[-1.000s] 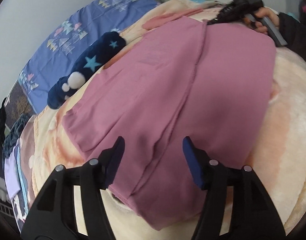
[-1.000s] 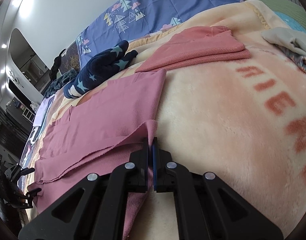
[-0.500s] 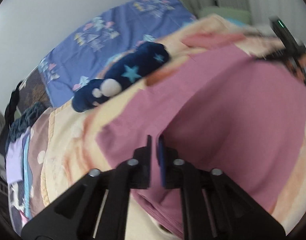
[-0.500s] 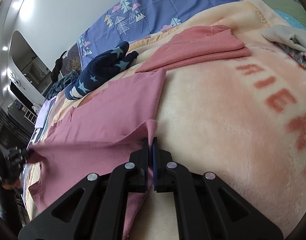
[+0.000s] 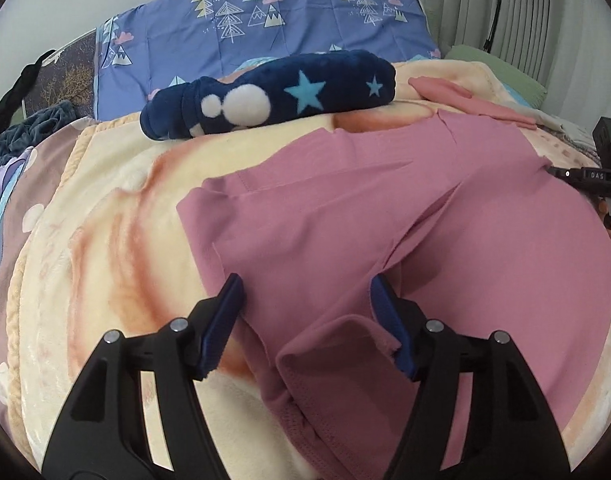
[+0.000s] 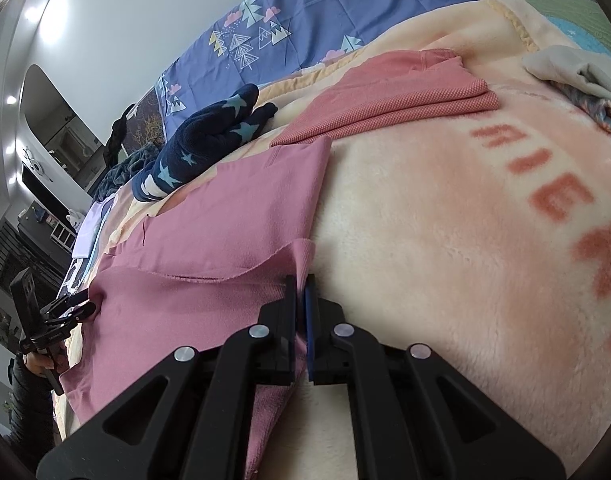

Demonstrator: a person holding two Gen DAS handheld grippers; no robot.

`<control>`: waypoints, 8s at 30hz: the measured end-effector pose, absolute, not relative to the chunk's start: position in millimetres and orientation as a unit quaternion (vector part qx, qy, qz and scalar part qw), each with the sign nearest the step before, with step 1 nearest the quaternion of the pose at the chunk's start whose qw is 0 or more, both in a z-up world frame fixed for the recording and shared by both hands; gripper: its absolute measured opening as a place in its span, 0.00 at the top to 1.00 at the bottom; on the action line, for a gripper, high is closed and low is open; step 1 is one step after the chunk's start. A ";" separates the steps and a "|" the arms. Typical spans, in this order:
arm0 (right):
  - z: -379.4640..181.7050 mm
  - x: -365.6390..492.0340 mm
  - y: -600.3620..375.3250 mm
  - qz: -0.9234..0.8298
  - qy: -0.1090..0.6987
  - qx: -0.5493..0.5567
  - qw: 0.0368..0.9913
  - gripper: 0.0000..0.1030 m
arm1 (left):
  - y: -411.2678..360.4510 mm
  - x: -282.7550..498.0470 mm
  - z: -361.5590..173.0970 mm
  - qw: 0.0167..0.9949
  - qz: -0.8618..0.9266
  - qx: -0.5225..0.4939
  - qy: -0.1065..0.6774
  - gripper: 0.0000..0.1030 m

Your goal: Fold small clothes

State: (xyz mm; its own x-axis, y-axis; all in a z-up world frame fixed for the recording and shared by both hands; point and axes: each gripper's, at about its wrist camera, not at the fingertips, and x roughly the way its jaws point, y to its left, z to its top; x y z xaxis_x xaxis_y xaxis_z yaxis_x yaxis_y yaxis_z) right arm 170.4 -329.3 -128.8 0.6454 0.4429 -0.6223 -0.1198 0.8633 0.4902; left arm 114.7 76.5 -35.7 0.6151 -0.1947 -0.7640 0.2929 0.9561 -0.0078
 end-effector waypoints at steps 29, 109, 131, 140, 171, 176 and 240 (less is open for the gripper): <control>-129.0 171.1 -329.5 0.159 0.390 0.206 0.883 0.96 | 38.8 62.7 -9.0 0.886 -0.221 0.161 0.374 0.28; -124.7 232.7 -368.3 0.182 0.387 0.294 0.855 0.73 | -281.3 -5.8 -57.0 0.841 -0.259 0.388 0.274 0.27; -123.6 256.2 -350.0 0.205 0.409 0.304 0.836 0.95 | -288.1 18.9 -47.9 0.853 -0.270 0.313 0.318 0.92; -91.1 253.7 -337.0 0.201 0.362 0.256 0.874 0.95 | -270.5 23.6 -36.1 0.850 -0.329 0.211 0.353 0.95; -125.9 221.7 -318.3 0.181 0.386 0.182 0.886 0.98 | -206.7 1.5 -21.7 0.843 -0.366 0.096 0.382 0.80; -116.3 195.8 -339.6 0.125 0.375 0.212 0.894 0.88 | -77.6 -11.9 -12.3 0.893 -0.236 0.023 0.382 0.68; -150.3 -7.2 106.6 0.208 0.212 -0.458 0.838 0.67 | 200.0 195.5 -100.3 0.833 -0.198 -0.329 0.398 0.75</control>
